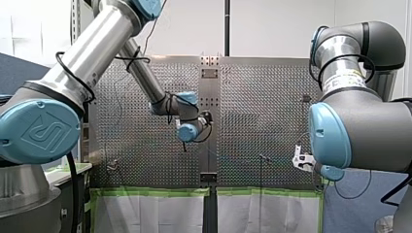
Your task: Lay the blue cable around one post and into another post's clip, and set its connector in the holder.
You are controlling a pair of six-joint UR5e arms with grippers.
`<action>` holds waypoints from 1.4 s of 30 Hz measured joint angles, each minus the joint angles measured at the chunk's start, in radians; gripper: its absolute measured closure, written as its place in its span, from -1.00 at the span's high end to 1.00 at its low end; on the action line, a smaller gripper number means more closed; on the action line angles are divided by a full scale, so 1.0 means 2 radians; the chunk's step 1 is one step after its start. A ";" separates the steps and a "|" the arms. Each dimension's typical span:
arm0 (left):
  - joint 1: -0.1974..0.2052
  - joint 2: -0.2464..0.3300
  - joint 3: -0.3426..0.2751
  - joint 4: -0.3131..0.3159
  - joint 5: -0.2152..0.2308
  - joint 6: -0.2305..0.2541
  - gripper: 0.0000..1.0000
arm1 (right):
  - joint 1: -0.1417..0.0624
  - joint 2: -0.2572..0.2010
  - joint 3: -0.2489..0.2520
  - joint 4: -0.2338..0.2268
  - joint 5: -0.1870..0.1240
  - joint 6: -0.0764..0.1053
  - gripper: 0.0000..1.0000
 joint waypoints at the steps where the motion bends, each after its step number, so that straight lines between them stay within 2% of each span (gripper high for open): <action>1: 0.004 0.004 -0.003 0.003 0.000 0.001 1.00 | 0.000 0.000 0.000 0.000 0.000 0.000 -1.00; 6: 0.027 0.027 -0.027 0.028 -0.003 0.000 1.00 | 0.000 0.000 0.000 0.000 0.000 0.000 -1.00; 9: 0.039 0.042 -0.043 0.043 -0.012 -0.001 1.00 | 0.000 0.000 0.000 0.000 0.000 -0.001 -1.00; 18: 0.045 0.082 -0.082 0.078 -0.043 -0.001 1.00 | 0.001 0.000 0.000 0.000 0.000 -0.001 -1.00; 35: 0.047 0.158 -0.159 0.079 -0.043 0.002 1.00 | 0.004 0.000 0.000 0.000 0.000 -0.001 -1.00; 38: 0.047 0.161 -0.172 0.074 -0.043 0.002 1.00 | 0.004 0.000 0.000 0.001 0.000 -0.001 -1.00; 42: 0.047 0.151 -0.189 0.068 -0.042 0.006 1.00 | 0.005 0.000 0.000 0.001 0.000 -0.001 -1.00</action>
